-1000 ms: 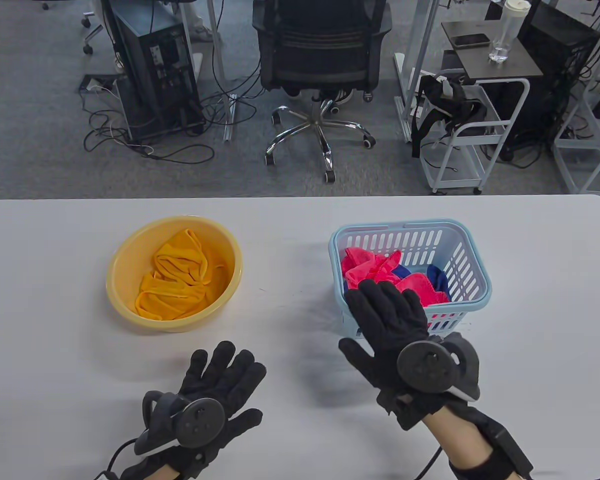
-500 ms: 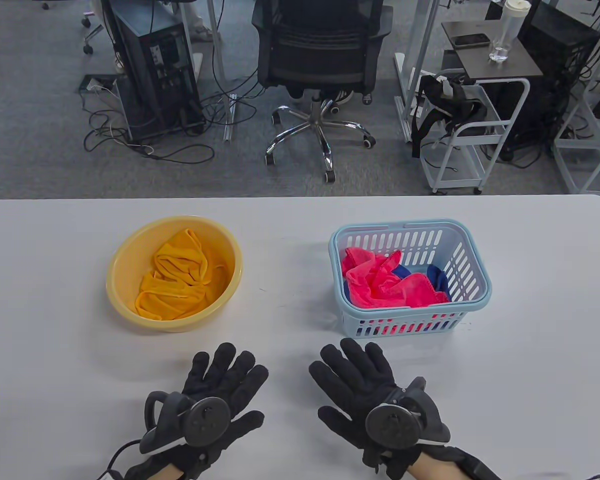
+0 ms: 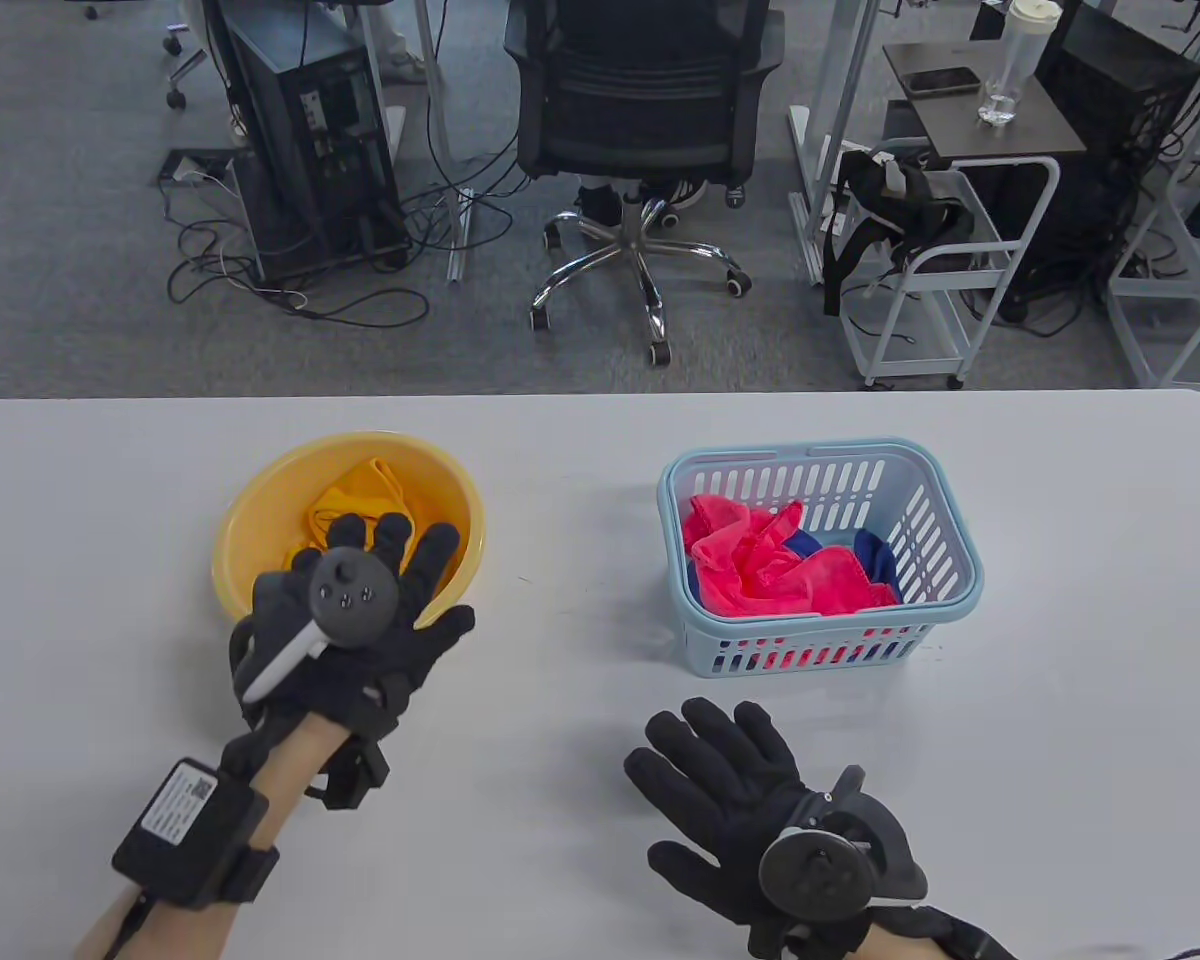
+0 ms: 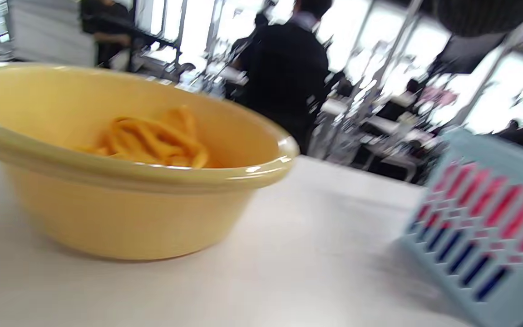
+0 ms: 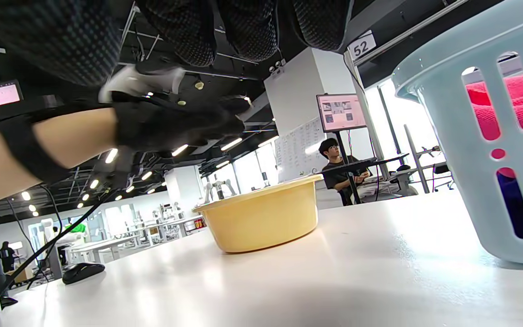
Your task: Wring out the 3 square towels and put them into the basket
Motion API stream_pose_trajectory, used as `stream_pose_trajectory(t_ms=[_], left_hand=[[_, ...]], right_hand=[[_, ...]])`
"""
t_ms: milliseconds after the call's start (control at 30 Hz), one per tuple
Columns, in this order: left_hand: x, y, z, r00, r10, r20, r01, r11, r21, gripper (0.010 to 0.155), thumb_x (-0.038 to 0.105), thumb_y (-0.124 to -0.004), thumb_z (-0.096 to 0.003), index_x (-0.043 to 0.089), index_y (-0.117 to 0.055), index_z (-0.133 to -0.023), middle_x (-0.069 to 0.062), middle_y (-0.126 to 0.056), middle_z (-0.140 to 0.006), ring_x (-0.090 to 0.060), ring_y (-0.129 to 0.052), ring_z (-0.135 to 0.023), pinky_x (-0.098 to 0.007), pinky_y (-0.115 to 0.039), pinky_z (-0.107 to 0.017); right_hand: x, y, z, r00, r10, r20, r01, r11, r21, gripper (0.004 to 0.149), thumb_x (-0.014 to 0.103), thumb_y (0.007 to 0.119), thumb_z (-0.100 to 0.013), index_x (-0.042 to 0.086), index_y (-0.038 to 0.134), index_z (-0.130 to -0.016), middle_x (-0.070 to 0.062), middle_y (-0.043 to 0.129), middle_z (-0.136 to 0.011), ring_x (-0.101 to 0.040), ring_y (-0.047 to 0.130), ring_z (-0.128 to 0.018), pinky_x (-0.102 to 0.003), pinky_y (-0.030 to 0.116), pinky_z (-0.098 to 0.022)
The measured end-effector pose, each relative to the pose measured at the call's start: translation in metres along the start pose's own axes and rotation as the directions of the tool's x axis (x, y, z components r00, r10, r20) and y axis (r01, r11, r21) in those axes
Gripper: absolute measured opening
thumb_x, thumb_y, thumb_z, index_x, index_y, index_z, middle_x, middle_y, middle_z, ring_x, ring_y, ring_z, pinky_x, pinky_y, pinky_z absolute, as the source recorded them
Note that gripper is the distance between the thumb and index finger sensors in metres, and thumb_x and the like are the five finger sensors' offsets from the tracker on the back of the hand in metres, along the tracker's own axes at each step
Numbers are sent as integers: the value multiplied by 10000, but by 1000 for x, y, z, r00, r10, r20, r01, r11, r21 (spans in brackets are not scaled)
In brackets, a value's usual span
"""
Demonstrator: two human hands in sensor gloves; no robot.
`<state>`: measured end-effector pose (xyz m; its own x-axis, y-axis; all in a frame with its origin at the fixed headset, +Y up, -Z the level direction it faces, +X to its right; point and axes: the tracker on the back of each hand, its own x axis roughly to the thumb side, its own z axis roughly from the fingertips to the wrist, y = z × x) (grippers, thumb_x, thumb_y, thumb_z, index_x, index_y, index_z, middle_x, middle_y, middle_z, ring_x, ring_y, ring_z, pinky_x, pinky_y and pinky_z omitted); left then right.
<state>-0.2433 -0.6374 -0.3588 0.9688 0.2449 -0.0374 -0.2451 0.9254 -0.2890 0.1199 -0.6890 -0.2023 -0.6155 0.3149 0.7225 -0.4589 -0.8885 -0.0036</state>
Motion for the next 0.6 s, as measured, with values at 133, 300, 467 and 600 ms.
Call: stream_pose_trajectory(t_ms=[133,300,467,600], left_hand=[[-19,-5,-55,979,-67,-193,36,987,-158,729,785,-594,-477,688,-115,-1018,103,16,-1169,-300,135,-1121,-536,35,-813],[-34,-21,-96,924,-203,-325,78,931,-358,684,783,-587,-474,712,-162,-1005,72,-10,-1165,-334,107,-1120,-539,4,-817],[-42,-34,-118,890,-268,-369,75,884,-462,660,782,-589,-473,716,-204,-1005,55,-79,-1184,-365,51,-1134,-551,-21,-825],[-46,-43,-130,880,-291,-376,55,848,-527,644,769,-596,-482,693,-266,-1029,75,-83,-1187,-376,15,-1147,-551,-11,-821]], right_hand=[[1,1,0,1000,-3,-4,3,1000,10,729,584,668,-549,240,423,-1143,-71,337,-1200,-485,347,-1074,-682,185,-730],[0,4,-2,1000,-11,-8,11,999,37,726,584,667,-549,239,431,-1142,-71,337,-1200,-484,346,-1074,-681,185,-730],[-1,6,-3,1000,-24,-13,25,998,56,723,583,667,-550,236,440,-1142,-74,337,-1200,-486,345,-1072,-681,184,-729],[-2,7,-3,999,-32,-16,33,996,83,723,583,667,-550,235,442,-1141,-75,337,-1199,-488,343,-1071,-681,180,-728]])
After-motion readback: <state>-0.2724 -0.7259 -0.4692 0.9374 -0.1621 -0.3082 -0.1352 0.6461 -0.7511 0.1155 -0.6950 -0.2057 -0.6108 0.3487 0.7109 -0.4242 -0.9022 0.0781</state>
